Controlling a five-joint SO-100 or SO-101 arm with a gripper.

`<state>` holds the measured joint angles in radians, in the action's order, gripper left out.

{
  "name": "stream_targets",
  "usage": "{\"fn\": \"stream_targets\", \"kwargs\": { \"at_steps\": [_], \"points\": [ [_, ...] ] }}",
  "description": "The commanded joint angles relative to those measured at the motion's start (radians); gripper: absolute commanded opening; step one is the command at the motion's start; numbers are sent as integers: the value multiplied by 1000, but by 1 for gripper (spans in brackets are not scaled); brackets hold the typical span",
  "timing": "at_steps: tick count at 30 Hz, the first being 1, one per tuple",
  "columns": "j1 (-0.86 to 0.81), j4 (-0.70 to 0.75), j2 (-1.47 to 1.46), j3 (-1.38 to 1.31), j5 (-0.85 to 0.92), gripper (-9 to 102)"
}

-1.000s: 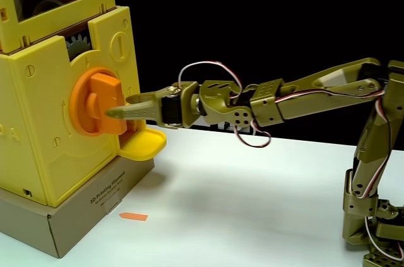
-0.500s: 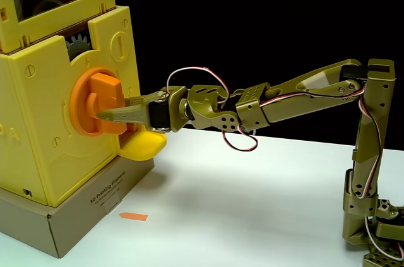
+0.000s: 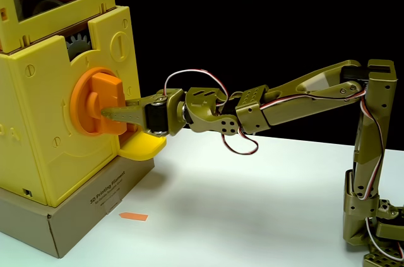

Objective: Turn the button of vending machine.

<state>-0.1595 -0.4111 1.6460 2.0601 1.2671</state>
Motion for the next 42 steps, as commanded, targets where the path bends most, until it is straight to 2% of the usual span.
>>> {"fn": "stream_targets", "kwargs": {
  "at_steps": [1,11,17,20,33,42],
  "points": [
    [3,-26,8,-37,-11,2],
    [3,-43,15,-31,-64,0],
    [0,-46,31,-31,-230,0],
    [-6,-49,37,-32,-407,0],
    [-14,-81,71,-32,-1382,-1],
    [-44,18,97,-26,-2043,0]
  ]
}}
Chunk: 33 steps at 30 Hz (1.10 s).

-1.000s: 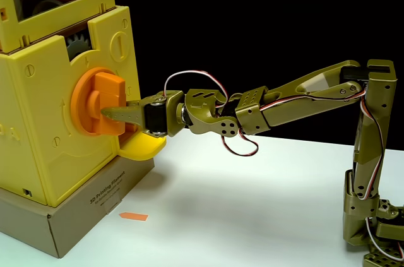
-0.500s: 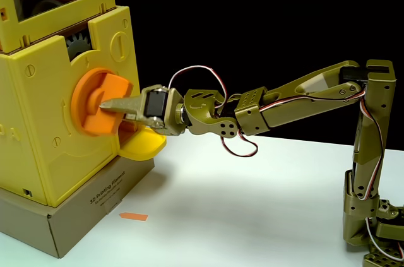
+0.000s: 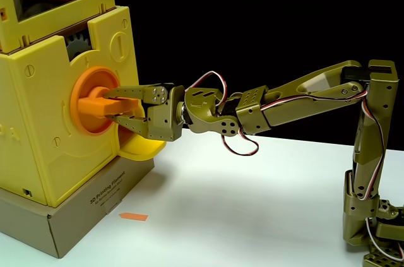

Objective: Turn the button of vending machine.

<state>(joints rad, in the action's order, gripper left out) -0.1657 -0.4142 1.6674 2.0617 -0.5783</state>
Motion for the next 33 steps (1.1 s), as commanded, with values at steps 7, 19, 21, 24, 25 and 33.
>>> {"fn": "stream_targets", "kwargs": {
  "at_steps": [7,19,21,24,25,33],
  "points": [
    [-67,37,107,-26,-635,-1],
    [-80,-8,156,-12,-1127,-1],
    [-80,-8,164,-9,-1134,-1],
    [-74,-8,166,-6,-1146,1],
    [-67,-8,167,-3,-1146,2],
    [-32,-15,167,18,-1178,15]
  ]
}}
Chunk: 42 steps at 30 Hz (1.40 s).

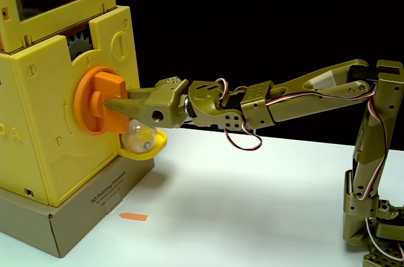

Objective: Turn the button of vending machine.

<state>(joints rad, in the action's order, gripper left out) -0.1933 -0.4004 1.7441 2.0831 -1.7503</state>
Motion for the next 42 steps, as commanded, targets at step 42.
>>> {"fn": "stream_targets", "kwargs": {
  "at_steps": [42],
  "points": [
    [44,1186,1552,864,1707,1]
  ]
}}
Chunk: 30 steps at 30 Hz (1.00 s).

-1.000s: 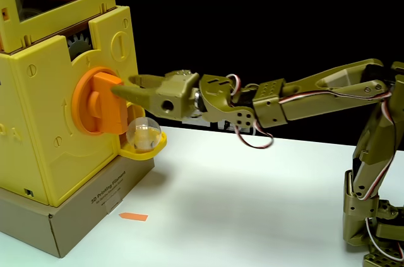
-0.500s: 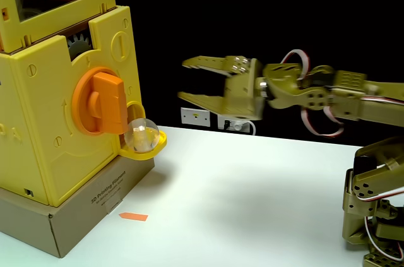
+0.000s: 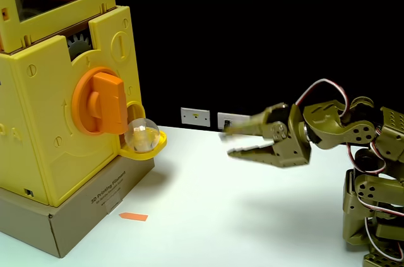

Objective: Turn the button of vending machine.

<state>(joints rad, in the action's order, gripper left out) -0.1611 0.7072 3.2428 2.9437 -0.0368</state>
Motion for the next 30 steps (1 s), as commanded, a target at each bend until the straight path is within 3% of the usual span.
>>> {"fn": "stream_targets", "kwargs": {
  "at_steps": [1,11,30],
  "points": [
    [20,103,67,9,-8,1],
    [40,354,202,21,35,1],
    [63,407,304,190,-60,0]
  ]
}}
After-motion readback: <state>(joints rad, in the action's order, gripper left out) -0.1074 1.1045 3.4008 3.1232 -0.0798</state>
